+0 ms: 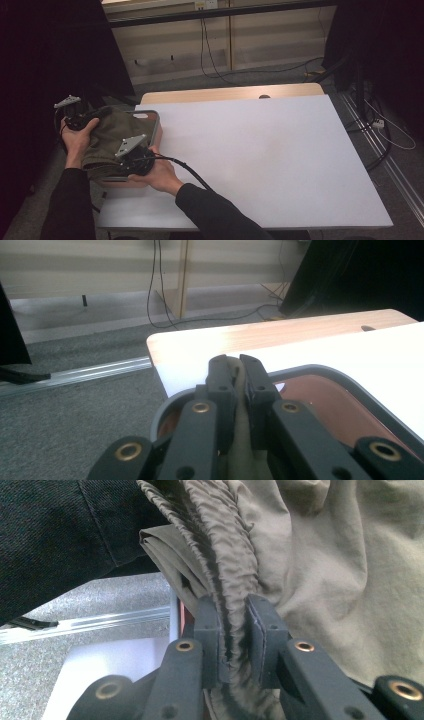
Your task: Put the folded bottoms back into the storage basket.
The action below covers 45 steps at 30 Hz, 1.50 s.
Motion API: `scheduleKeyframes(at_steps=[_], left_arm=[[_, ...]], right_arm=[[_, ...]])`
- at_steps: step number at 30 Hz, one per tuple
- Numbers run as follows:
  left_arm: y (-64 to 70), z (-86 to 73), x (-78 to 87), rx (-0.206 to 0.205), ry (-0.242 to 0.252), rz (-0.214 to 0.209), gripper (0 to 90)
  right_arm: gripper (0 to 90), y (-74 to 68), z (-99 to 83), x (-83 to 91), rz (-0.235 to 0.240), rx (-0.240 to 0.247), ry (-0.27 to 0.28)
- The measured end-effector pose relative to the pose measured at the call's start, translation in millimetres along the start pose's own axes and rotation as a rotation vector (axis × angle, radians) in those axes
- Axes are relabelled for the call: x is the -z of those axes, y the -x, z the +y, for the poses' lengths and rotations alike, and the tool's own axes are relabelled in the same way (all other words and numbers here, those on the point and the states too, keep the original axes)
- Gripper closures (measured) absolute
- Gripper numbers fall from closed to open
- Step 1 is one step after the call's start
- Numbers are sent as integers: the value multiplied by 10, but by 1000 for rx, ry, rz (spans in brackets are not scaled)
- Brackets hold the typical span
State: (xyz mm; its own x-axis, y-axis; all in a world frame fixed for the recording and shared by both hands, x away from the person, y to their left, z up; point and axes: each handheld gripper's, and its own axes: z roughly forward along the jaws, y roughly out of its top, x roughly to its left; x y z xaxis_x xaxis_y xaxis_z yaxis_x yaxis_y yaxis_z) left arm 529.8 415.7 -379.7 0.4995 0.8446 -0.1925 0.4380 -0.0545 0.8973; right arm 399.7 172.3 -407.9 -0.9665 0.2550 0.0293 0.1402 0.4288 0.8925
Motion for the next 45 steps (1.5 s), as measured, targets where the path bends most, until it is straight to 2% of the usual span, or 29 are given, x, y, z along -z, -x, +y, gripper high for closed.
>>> scheduleKeyframes(at_steps=[7, 9, 16, 19, 23, 28, 30, 35, 39, 41, 42, 44, 45], left_arm=[[-26, -23, -7, 7, -9, 4, 854], [-32, -20, -5, -7, -20, 6, 854], [-27, -47, -8, -1, -11, 12, 848], [-22, -48, -16, -4, -13, 18, 848], [2, -31, -44, -11, -5, 10, 848], [32, -17, -71, -30, -9, 27, 845], [33, -20, -67, -31, -8, 32, 840], [15, -33, -45, -28, -22, 44, 824], [17, -34, -22, -28, -46, 73, 731], [14, -29, -2, -36, -60, 93, 653], [7, -28, 10, -37, -59, 100, 591], [-10, -41, 48, -38, -57, 118, 552], [-24, -54, 68, -26, -52, 129, 524]], right_arm=[[758, 32, -22, -44, 4, -15, 5], [756, 40, -19, -49, 6, -17, 4], [725, 33, -13, -60, -2, -1, -12], [665, 49, -4, -28, -10, -4, -22], [560, 126, -11, 30, -15, -39, -30], [476, 185, -22, 75, -10, -68, -22], [475, 195, -14, 105, -9, -81, -3], [457, 218, -10, 190, -31, -73, 4], [450, 241, -62, 229, -40, -85, 5], [451, 244, -93, 246, -39, -88, 4], [450, 246, -108, 255, -34, -96, 7], [433, 241, -127, 278, -29, -106, 8], [426, 234, -131, 294, -29, -109, 14]])
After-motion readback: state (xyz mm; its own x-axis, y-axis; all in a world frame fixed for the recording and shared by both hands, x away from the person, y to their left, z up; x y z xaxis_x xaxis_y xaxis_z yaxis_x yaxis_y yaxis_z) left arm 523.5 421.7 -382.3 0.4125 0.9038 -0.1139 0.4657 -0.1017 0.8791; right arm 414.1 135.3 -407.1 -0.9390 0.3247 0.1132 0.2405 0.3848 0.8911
